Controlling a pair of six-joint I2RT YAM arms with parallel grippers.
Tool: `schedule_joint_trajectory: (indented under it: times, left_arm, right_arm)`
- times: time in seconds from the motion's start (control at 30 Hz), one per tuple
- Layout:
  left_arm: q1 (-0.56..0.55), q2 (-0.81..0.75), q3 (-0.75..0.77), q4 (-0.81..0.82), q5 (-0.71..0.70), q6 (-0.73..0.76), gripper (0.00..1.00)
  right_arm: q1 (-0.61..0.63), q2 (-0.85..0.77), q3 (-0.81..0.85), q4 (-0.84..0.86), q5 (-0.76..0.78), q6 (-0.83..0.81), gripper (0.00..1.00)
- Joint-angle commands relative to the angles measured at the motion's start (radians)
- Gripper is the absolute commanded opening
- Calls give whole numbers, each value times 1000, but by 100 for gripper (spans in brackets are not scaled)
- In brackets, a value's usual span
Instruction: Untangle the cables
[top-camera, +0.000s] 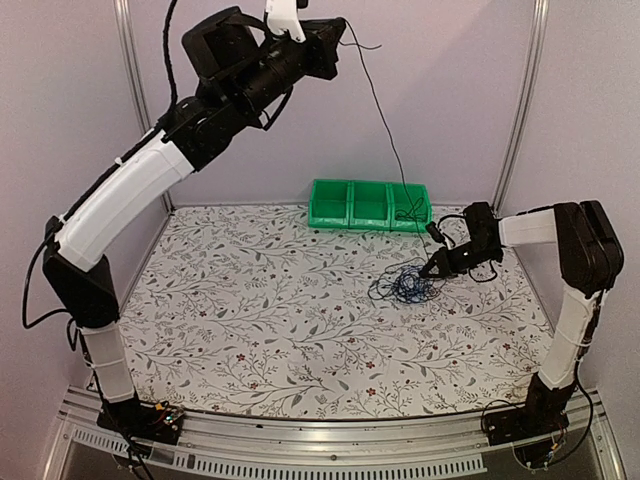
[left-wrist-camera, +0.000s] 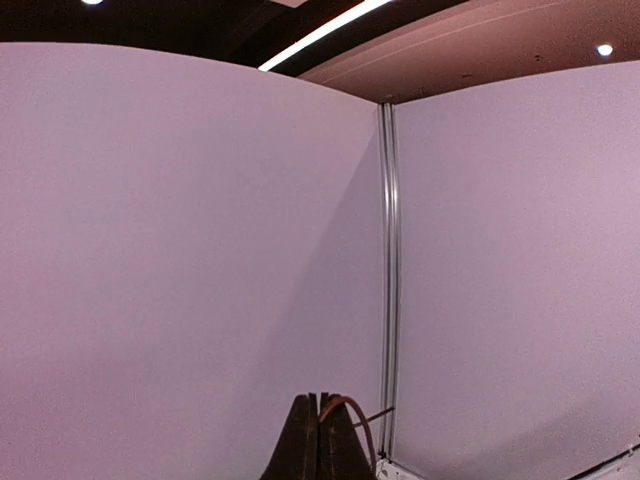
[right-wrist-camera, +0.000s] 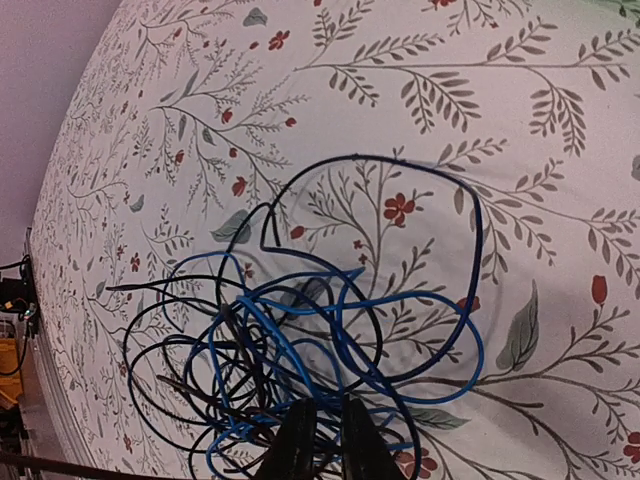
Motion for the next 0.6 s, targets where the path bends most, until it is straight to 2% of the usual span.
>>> schedule_joint_trajectory:
  times: [0.0, 0.2, 0.43, 0.57]
  left_arm:
    - [-11, -83, 66, 102, -71, 79, 0]
    - [-15, -121, 70, 119, -85, 108, 0]
    - [-38, -148, 111, 188, -109, 205, 0]
    - [-42, -153, 149, 202, -115, 249, 0]
  right_arm:
    - [-27, 44, -3, -87, 89, 7, 15]
    - [-60, -31, -50, -81, 106, -24, 0]
    - [-123, -58, -87, -108, 209, -33, 0]
    - [-196, -69, -86, -135, 319, -45, 6]
